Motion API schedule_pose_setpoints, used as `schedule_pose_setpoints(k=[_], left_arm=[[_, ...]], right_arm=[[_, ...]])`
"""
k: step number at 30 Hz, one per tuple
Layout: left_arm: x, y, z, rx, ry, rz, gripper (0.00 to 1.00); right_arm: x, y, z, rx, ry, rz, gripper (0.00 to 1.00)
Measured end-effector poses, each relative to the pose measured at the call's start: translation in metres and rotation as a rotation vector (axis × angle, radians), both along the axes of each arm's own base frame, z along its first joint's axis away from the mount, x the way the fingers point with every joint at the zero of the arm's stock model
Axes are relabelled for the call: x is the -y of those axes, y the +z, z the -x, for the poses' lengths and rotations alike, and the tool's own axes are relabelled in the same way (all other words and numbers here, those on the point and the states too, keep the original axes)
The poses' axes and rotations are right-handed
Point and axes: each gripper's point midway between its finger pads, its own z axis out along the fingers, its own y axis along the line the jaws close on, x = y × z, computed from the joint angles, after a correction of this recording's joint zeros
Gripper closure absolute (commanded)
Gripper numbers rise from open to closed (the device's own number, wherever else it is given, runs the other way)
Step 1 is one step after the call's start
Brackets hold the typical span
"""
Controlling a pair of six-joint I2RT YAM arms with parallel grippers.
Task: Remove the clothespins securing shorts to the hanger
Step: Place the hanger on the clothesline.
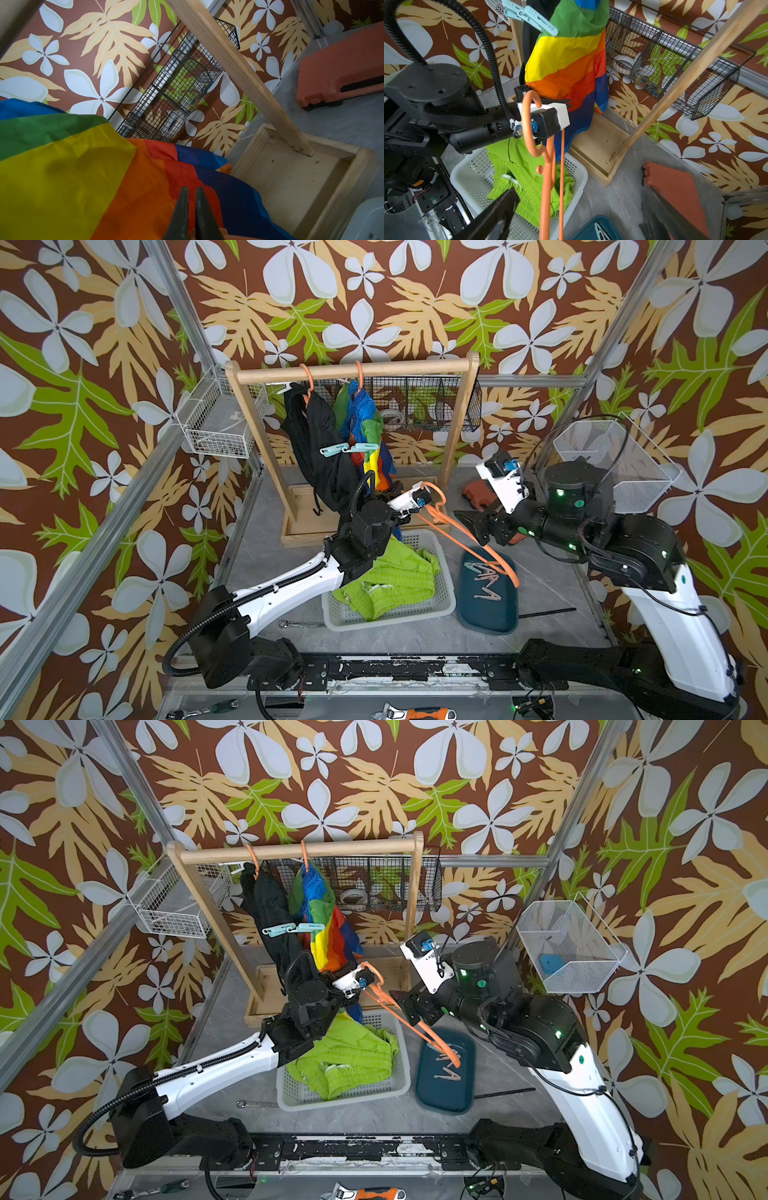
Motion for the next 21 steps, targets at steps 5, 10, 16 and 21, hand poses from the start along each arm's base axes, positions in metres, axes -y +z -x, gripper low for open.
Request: schedule_pose_setpoints(k=[5, 10, 16, 21], left_arm=[[-0.001, -0.001, -0.003, -0.020, -0.003, 0.015, 1.00], [-0.002, -0.002, -0.004, -0.029, -0.004, 0.018, 1.00], [-0.002, -0.003, -0.004, -0.034, -0.007, 0.018, 1.00], [-0.005, 0.001, -0.002, -0.032, -0.006, 0.021, 1.00]], right_arm=[[0.011, -0.027, 0.013, -0.055, 0.000, 0.037, 0.07], [0.013, -0.064, 0.023, -0.150, 0.014, 0.076, 0.09], [0.013, -0.078, 0.023, -0.176, 0.010, 0.094, 0.31], [0.012, -0.093, 0.021, -0.201, 0.012, 0.129, 0.50]])
